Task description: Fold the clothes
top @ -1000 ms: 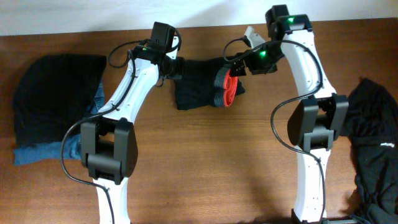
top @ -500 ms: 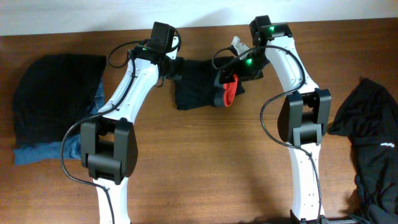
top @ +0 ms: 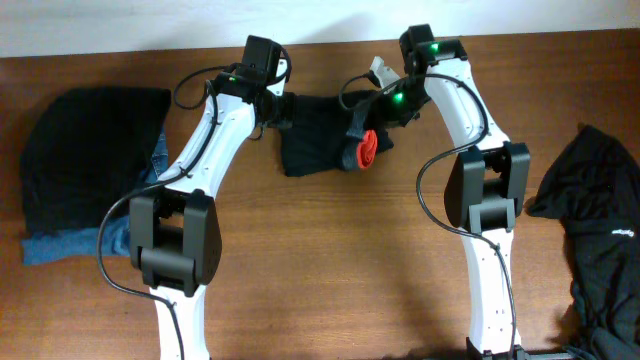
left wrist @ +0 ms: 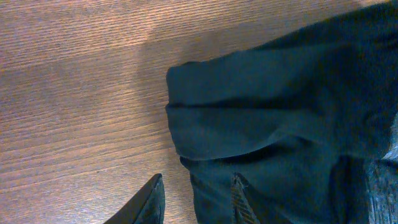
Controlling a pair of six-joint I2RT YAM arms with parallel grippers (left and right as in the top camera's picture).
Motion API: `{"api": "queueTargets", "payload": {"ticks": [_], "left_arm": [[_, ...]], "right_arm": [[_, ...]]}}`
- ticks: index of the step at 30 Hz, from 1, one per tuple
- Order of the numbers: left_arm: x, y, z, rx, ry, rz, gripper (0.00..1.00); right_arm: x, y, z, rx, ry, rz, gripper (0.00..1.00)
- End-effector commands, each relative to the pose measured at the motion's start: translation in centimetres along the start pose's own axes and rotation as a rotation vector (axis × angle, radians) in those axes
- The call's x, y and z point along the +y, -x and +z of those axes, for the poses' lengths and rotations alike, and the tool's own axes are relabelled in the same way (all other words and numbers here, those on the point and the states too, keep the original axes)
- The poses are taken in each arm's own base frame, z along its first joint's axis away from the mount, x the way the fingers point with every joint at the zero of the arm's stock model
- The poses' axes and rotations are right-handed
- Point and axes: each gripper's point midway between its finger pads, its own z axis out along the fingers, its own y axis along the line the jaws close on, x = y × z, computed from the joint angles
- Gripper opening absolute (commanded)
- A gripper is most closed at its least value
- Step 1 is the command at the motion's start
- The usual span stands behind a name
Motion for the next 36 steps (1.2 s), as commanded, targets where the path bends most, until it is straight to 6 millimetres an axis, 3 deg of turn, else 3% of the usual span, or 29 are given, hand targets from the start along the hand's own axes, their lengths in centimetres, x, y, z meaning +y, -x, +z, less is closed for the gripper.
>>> {"api": "queueTargets", "payload": {"ticks": [1,4,7,9,13,14,15,19,21,30,36], "left_arm": [[0.2,0.6,-0.3,-0.016,0.006,-0.001,0.35],[0.2,0.6,-0.3,-0.015,0.006,-0.001,0.35],[0.2,0.6,-0.3,-0.015,0.006,-0.001,0.35],[0.2,0.6,-0.3,-0.015,0.006,-0.001,0.35],[0.2,0.4,-0.3,-0.006,0.007,-0.002,0.35],[0.3,0.2,-0.3,0.0,0.008,-0.002,0.35],[0.3,0.1,-0.3,0.005,0.008,-0.002,0.35],[0.3,-0.4,-0.3,0.026,0.011,-0.003,0.35],[0.3,-0.5,-0.3,0.03,0.011,-0.003,0.35],[0.3,-0.5,-0.3,0.029,0.011,-0.003,0.35],[0.3,-0.5,-0.3,0.028,0.012,-0.003,0.35]], "right_arm": [[2.2,4.1,-6.5,-0.178,-0.027,-0.097,0.04],[2.6,5.5,-9.2,-0.251,-0.049,-0.128,0.04],[2.2,5.5,-8.7,-0.244,-0.056,-0.124,0.06],[1.3,5.5,-8.0,-0.235,-0.088,-0.091,0.16],[-1.7,6.0,-6.0,-0.231,-0.173,-0.019,0.43],[-2.5,6.0,-5.6,-0.226,-0.197,-0.012,0.59],[-3.6,5.9,-5.2,-0.22,-0.239,0.016,0.62],[-8.3,4.8,-4.6,-0.186,-0.42,0.139,0.61],[-9.2,4.2,-4.5,-0.171,-0.439,0.173,0.61],[-8.9,3.1,-4.3,-0.121,-0.421,0.153,0.66],[-4.9,4.4,-5.6,-0.175,-0.266,0.072,0.66]]}}
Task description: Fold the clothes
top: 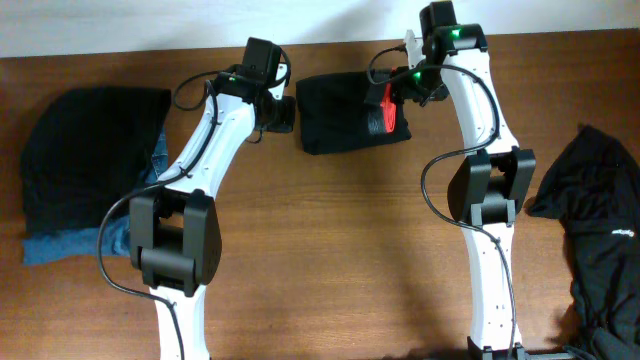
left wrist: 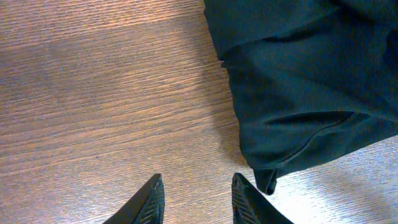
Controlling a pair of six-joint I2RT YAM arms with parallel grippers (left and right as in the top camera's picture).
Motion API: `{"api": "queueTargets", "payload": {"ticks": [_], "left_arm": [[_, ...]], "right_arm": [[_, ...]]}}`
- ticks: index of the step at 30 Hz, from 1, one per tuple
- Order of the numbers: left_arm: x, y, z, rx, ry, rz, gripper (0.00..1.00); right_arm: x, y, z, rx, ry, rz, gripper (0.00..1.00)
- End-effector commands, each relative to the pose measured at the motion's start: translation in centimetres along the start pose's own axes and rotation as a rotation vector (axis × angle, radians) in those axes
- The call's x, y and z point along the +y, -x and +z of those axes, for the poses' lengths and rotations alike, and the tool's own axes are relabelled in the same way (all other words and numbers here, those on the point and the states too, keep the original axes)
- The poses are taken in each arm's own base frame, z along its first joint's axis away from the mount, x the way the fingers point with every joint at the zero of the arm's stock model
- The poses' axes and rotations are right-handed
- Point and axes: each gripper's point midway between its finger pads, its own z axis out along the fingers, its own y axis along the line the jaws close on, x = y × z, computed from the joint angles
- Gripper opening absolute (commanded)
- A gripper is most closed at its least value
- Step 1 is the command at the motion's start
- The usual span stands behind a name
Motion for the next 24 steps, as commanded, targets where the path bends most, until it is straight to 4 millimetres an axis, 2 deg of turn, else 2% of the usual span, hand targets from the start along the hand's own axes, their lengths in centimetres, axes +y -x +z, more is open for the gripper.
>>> {"api": "queueTargets", "payload": {"ticks": [1,3,6,13,15,18,21,24], "left_arm": [[0.2,0.6,-0.3,-0.016,0.007,-0.001,0.36],[0.2,0.6,-0.3,-0.016,0.007,-0.001,0.35],[0.2,0.6,-0.3,-0.016,0.007,-0.001,0.35],[0.2,0.6,-0.3,-0.016,0.007,-0.001,0.36],[0.2,0.6,-0.3,-0.016,0.007,-0.001,0.35],[0.2,0.6,-0.3,-0.015,0.007,-0.001,0.35],[0.2,0.6,-0.3,-0.016,0.007,-0.001,0.35],[0.2,0.6,-0.3,-0.016,0.007,-0.001,0.36]], "right_arm": [[3.2,1.4,-3.4,-0.074,0.124,-0.065,0.66],[4.4,1.4,-4.2,-0.085,0.163,-0.122,0.66],[5.3,0.6,-4.1,-0.054,0.164,-0.166,0.66],[5.8,-1.7,-0.1,0.054,0.099,-0.199,0.66],[4.9,-2.6,1.2,0.089,0.04,-0.204,0.66],[1.8,-4.1,3.1,0.154,-0.116,-0.196,0.67],[-1.9,-5.5,3.8,0.199,-0.298,-0.115,0.67],[-3.2,-6.5,4.1,0.227,-0.329,-0.072,0.66]]}}
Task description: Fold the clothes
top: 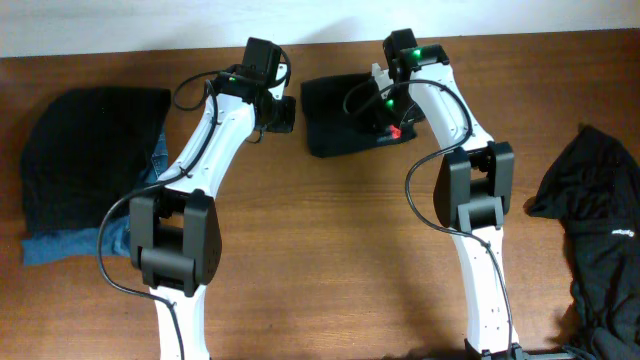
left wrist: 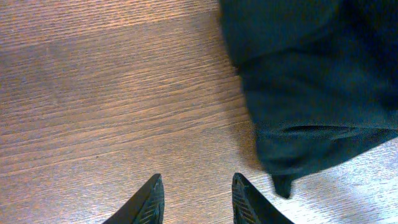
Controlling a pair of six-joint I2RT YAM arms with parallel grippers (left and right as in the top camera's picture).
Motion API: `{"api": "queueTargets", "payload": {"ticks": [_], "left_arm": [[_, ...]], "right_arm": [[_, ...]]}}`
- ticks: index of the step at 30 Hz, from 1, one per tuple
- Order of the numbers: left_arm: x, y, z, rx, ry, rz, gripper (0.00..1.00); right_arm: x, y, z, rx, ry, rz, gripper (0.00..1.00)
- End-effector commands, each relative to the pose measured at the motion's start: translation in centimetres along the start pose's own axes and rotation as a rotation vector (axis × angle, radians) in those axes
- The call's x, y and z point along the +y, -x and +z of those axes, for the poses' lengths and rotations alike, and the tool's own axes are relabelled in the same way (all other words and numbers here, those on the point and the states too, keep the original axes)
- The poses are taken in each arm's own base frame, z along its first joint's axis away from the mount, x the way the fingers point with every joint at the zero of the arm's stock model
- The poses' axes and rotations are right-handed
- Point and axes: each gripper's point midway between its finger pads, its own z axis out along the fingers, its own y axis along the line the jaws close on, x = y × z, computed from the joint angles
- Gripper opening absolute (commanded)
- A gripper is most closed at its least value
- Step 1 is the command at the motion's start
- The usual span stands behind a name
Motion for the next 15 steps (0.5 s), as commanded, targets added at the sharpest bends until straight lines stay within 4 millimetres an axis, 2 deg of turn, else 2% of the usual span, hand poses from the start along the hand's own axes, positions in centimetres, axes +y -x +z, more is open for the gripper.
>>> {"api": "queueTargets", "payload": {"ticks": [1,6,13,15], "left_arm": [[0.2,0.6,-0.3,-0.016,0.007,-0.001,0.36],[0.2,0.6,-0.3,-0.016,0.007,-0.001,0.36],[0.5,0.6,-0.3,-0.018,0.021,-0.001,0.36],[0.9,0.7,-0.3,-0.02,0.044,-0.001,0.41]], "right_arm": [[-4.9,-2.3,0.8,0.075,-0.195,0.097,0.66],[-4.2,-2.1,0.9,0.07,-0.159,0.102,0.66],[-0.5,-3.0,1.0,0.113,-0.027,0.076,0.68],[-0.2,-3.2,1.0,0.123,-0.03,0.044,0.7]]}}
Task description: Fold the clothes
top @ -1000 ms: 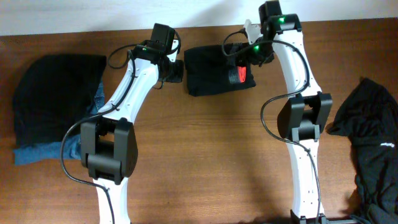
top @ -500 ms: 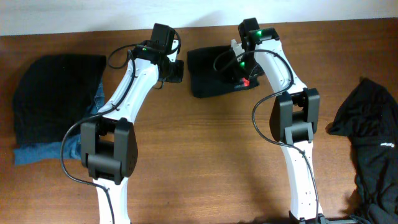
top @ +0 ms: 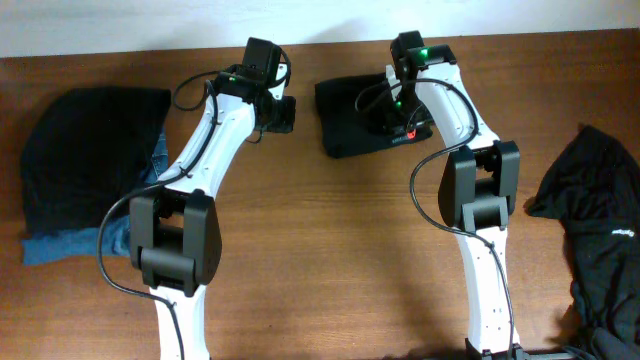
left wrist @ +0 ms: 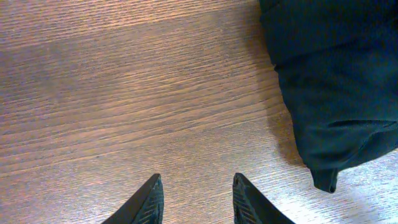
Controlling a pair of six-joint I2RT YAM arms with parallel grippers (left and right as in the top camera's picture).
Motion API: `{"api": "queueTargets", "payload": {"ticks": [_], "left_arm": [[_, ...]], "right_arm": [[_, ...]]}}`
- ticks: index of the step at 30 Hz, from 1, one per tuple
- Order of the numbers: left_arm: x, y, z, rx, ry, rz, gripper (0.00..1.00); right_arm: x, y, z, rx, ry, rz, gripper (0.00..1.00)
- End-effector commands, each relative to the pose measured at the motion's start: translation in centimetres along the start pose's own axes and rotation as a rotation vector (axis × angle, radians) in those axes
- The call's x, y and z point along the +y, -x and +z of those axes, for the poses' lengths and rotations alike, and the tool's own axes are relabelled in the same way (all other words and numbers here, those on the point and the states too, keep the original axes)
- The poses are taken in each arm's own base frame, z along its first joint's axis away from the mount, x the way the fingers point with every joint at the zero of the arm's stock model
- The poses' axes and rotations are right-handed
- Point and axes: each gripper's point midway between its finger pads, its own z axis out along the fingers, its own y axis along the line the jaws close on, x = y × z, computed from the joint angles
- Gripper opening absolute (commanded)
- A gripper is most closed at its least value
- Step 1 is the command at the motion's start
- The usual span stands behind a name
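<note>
A black garment (top: pixel 355 115) lies folded in a flat rectangle at the back middle of the table. My right gripper (top: pixel 400 120) is low over its right part, next to a small red patch (top: pixel 408 131); its jaws are hidden by the wrist. My left gripper (top: pixel 284 112) stands just left of the garment, apart from it. In the left wrist view that gripper (left wrist: pixel 197 177) is open over bare wood, and the garment's (left wrist: pixel 336 74) corner lies to the right of the fingers (left wrist: pixel 249 199).
A pile of black cloth (top: pixel 95 150) over blue jeans (top: pixel 60 245) lies at the far left. Another black garment (top: pixel 600 230) lies crumpled at the right edge. The white wall runs along the table's back edge (top: pixel 320 42).
The folded garment has shifted a little to the right along with my right gripper. My left gripper stays open in the same place, now with more bare wood between it and the cloth.
First the garment hung bunched between both grippers, the left fingers at its edge. Then it lay spread flat, the left gripper open and clear, the right at its right edge. Later the right gripper was over the cloth, and the garment now lies farther right.
</note>
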Motion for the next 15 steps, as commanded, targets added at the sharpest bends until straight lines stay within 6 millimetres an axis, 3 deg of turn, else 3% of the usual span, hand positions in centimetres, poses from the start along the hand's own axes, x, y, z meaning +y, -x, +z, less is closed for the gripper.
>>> {"api": "queueTargets", "payload": {"ticks": [1,9,15], "left_arm": [[0.9,0.7,-0.3,-0.02,0.045,-0.002,0.41],[1.1,0.7,-0.4,-0.021,0.054,-0.002,0.42],[1.9,0.8,-0.4,-0.022,0.061,-0.016,0.42]], "right_arm": [[1.1,-1.4,1.1,0.06,0.004,-0.039,0.72],[0.0,-2.7,0.8,0.113,-0.058,-0.043,0.72],[0.2,-5.4,0.4,0.226,-0.052,-0.046,0.71]]}}
